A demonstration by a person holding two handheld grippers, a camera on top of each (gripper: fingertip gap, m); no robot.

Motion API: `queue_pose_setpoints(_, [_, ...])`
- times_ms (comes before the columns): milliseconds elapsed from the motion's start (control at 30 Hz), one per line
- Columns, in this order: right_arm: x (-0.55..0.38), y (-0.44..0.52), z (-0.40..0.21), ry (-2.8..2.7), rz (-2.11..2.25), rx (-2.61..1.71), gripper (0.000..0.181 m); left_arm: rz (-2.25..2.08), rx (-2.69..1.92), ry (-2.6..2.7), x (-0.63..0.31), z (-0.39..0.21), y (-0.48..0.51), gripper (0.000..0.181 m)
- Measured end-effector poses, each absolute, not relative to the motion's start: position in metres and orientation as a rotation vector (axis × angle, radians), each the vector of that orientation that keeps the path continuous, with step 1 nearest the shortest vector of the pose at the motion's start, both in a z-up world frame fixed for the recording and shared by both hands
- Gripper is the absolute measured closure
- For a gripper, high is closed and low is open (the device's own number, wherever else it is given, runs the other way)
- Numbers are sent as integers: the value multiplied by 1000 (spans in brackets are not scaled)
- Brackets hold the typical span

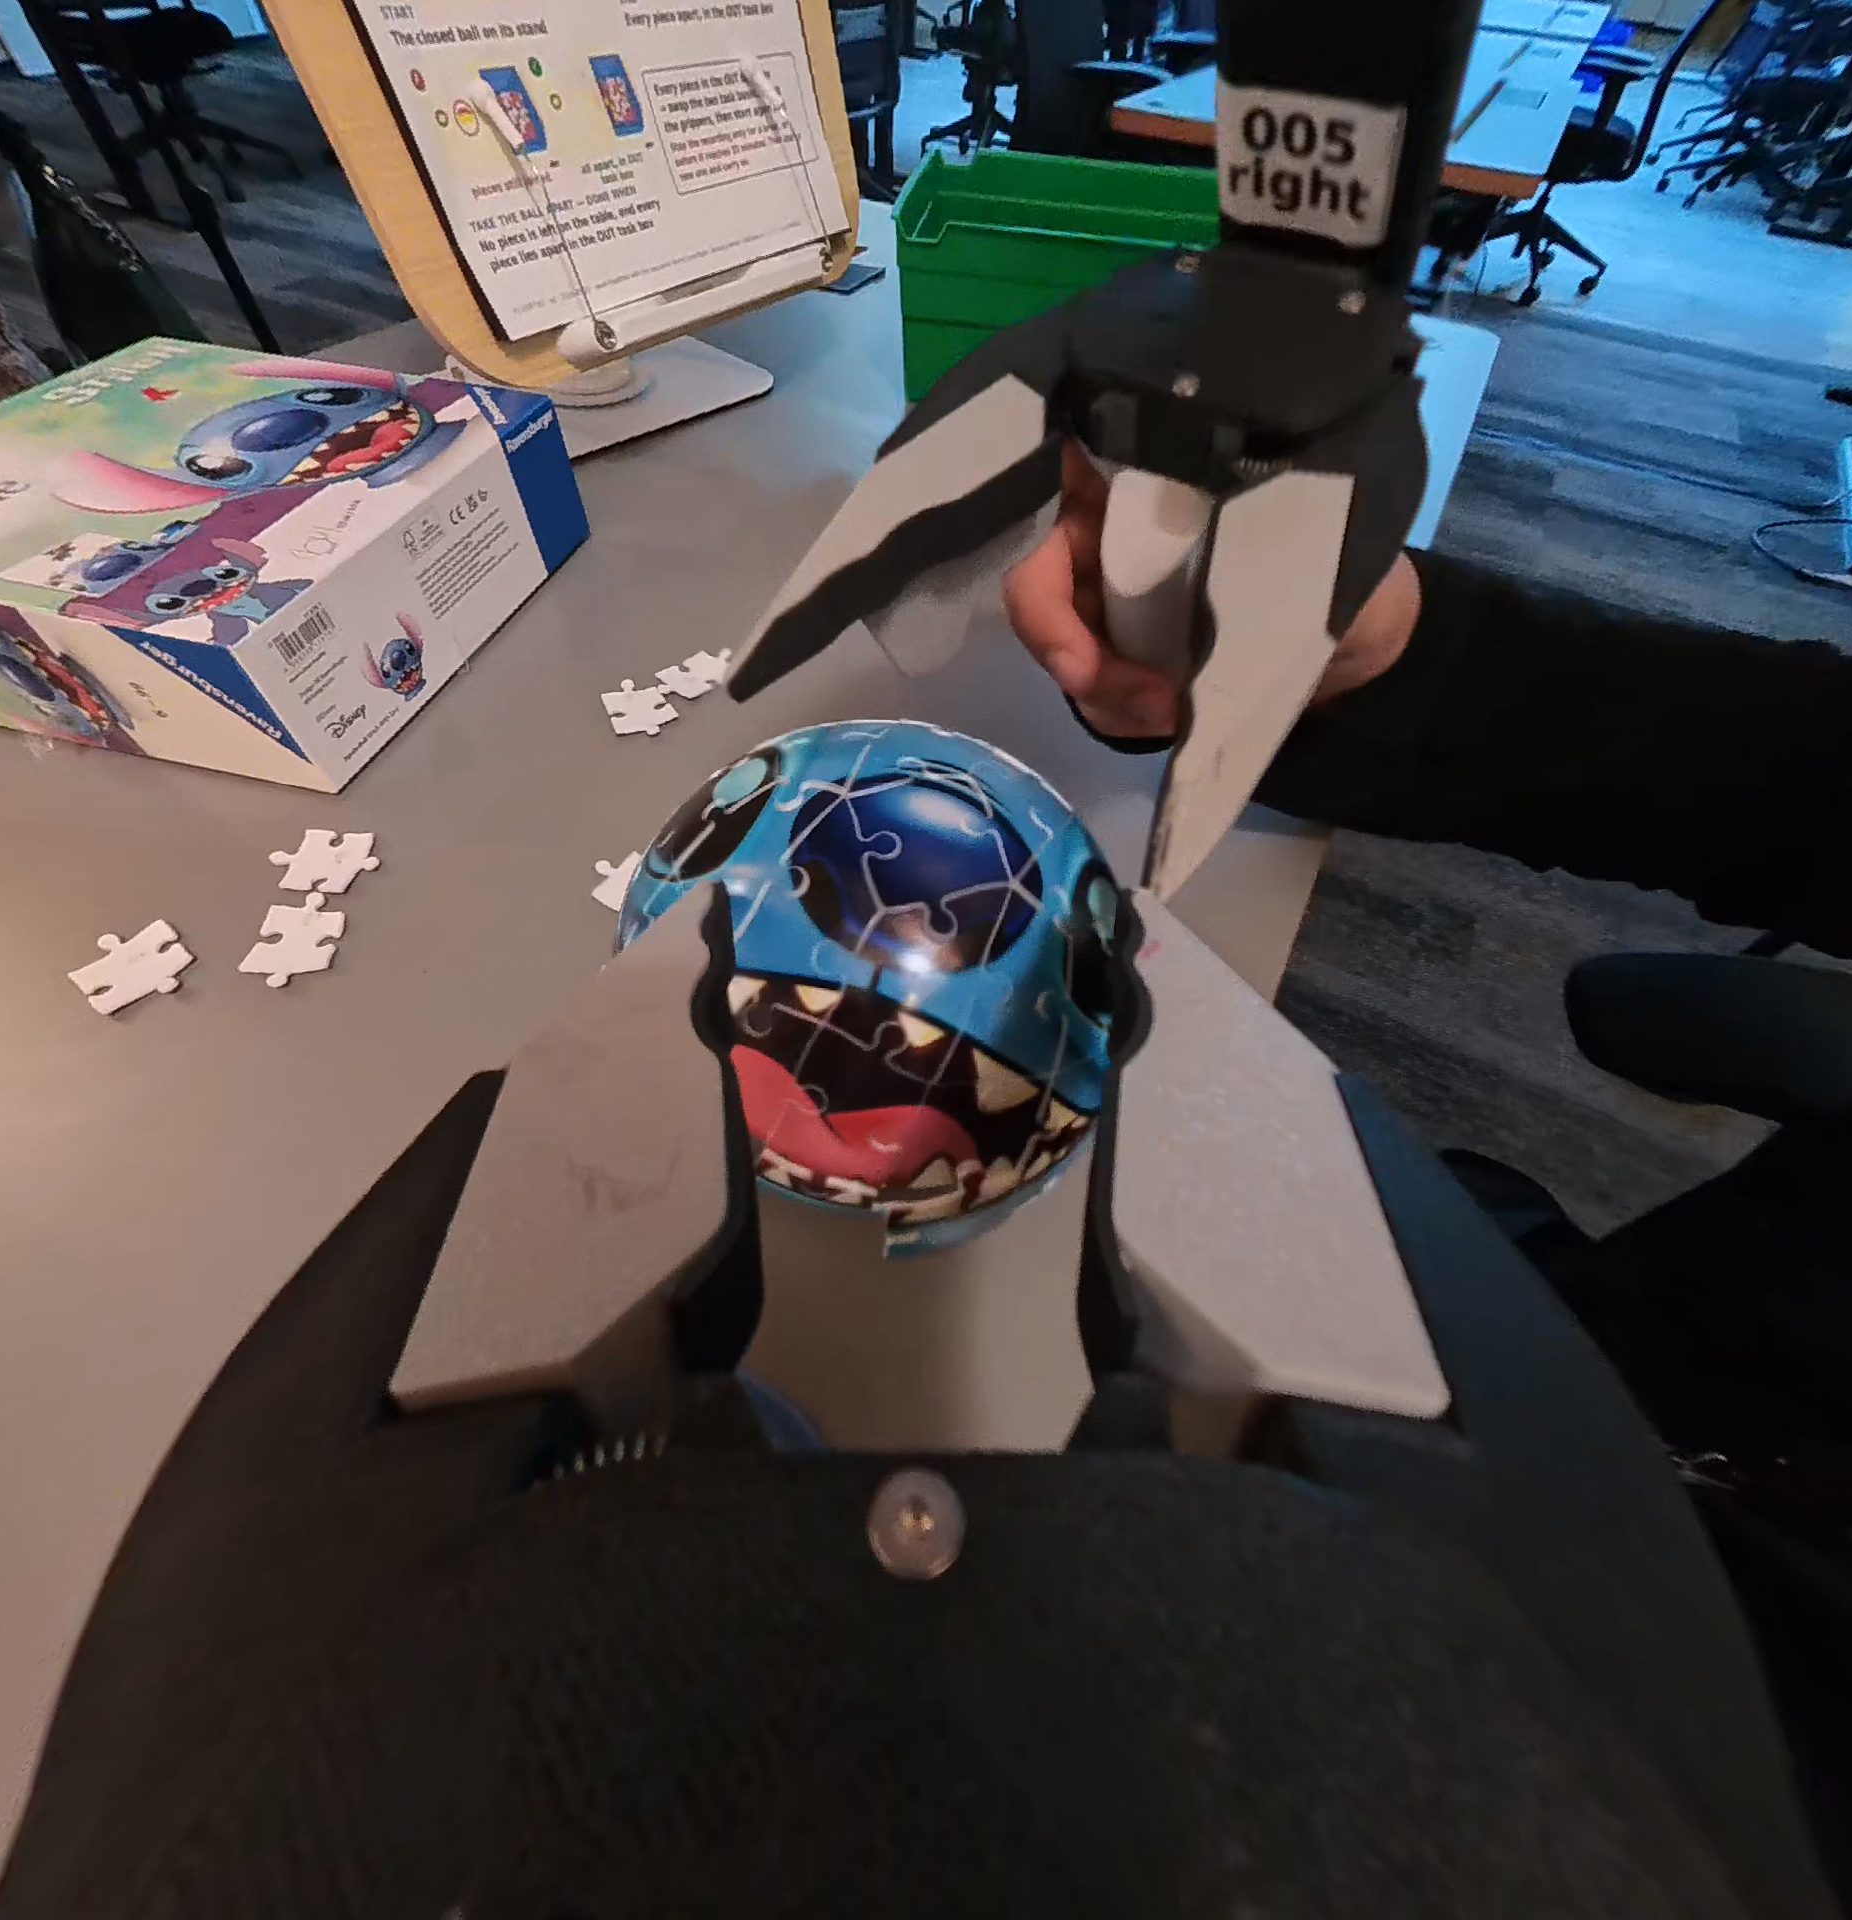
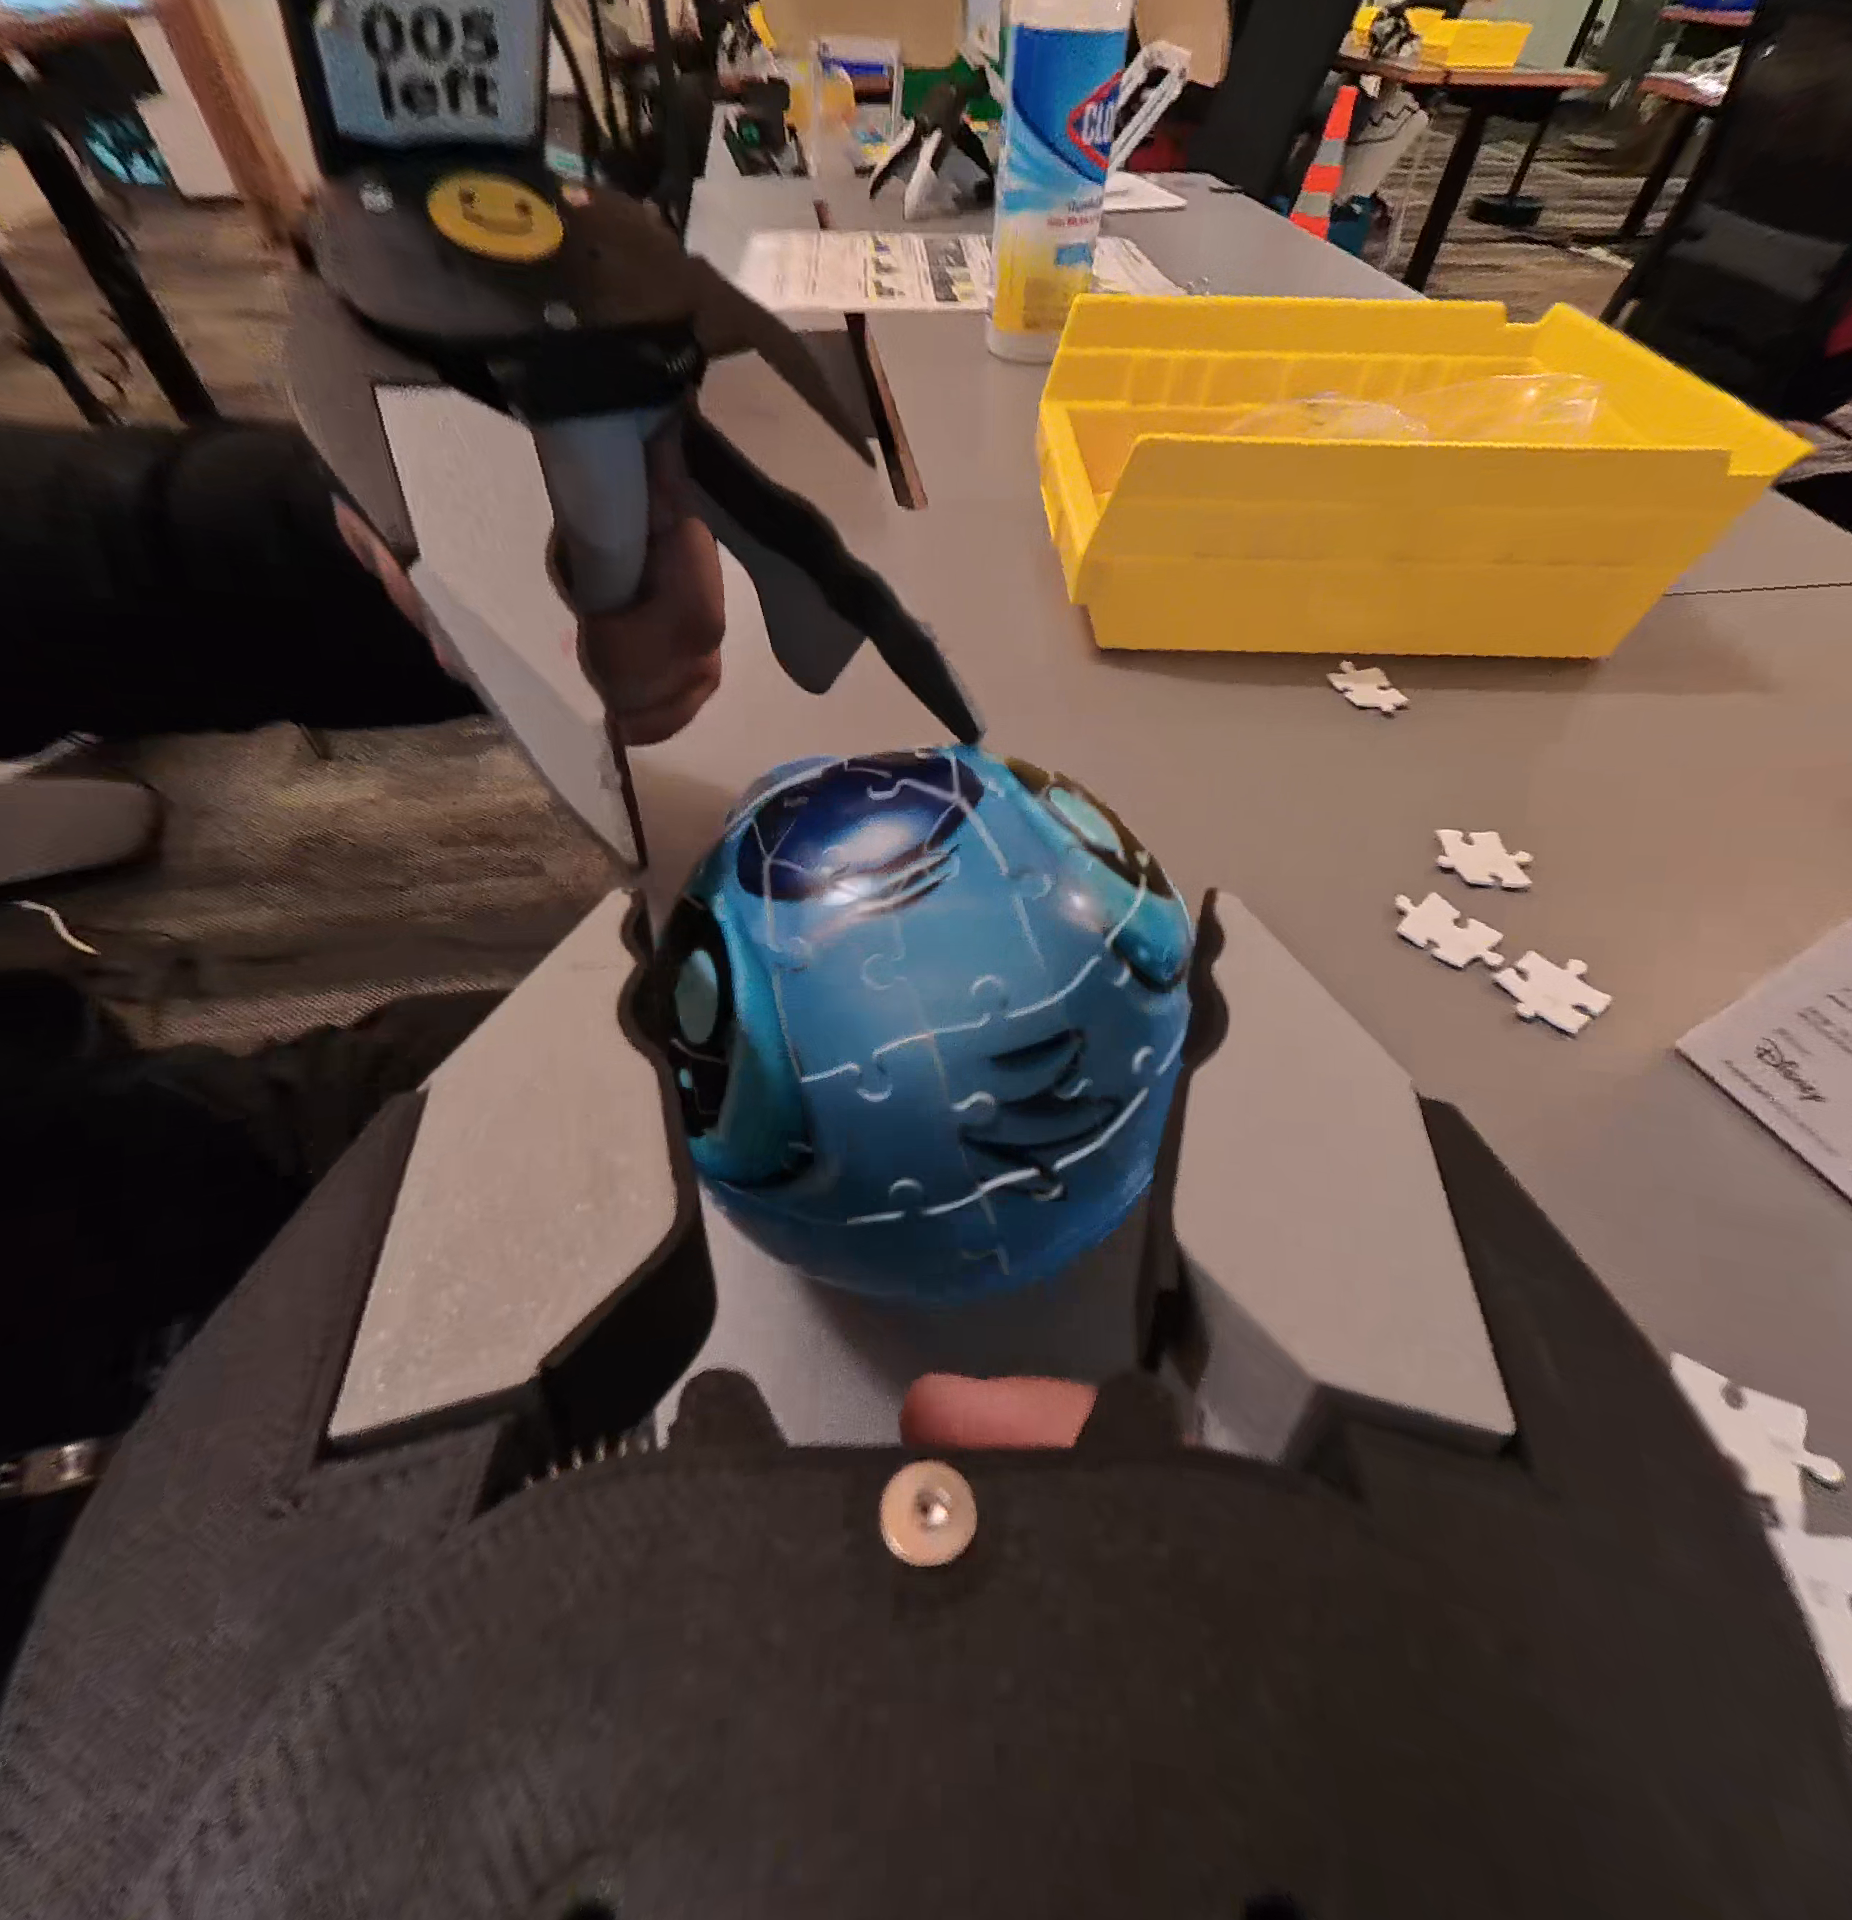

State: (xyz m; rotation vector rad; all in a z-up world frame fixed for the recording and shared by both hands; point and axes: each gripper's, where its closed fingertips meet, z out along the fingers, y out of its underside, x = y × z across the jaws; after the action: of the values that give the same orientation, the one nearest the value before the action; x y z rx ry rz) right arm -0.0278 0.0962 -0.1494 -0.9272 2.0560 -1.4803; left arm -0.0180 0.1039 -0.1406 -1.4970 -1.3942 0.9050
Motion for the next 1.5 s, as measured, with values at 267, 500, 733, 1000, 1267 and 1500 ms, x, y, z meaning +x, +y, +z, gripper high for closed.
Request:
queue_pose_setpoints(267, [-37,100,-161,2102,-1492,-952,84,845,-1633,-1489,35,-156,80,123])
queue_pose_setpoints(500, [-48,105,-159,2047,-1497,-898,85,615,-1777,-1768,71,-236,30,135])
queue_pose_setpoints(733, [-57,107,-156,1979,-1513,-827,87,811,-2004,-1815,61,-252,-4,133])
queue_pose_setpoints(1000, [-64,108,-156,1931,-1521,-801,87,792,-2050,-1718,56,-247,10,129])
queue_pose_setpoints(1267, [-69,109,-153,1868,-1527,-742,87,760,-2124,-1754,50,-257,1,159])
queue_pose_setpoints(1500, [-74,111,-154,1856,-1522,-709,87,980,-1937,-1813,32,-226,-38,181])
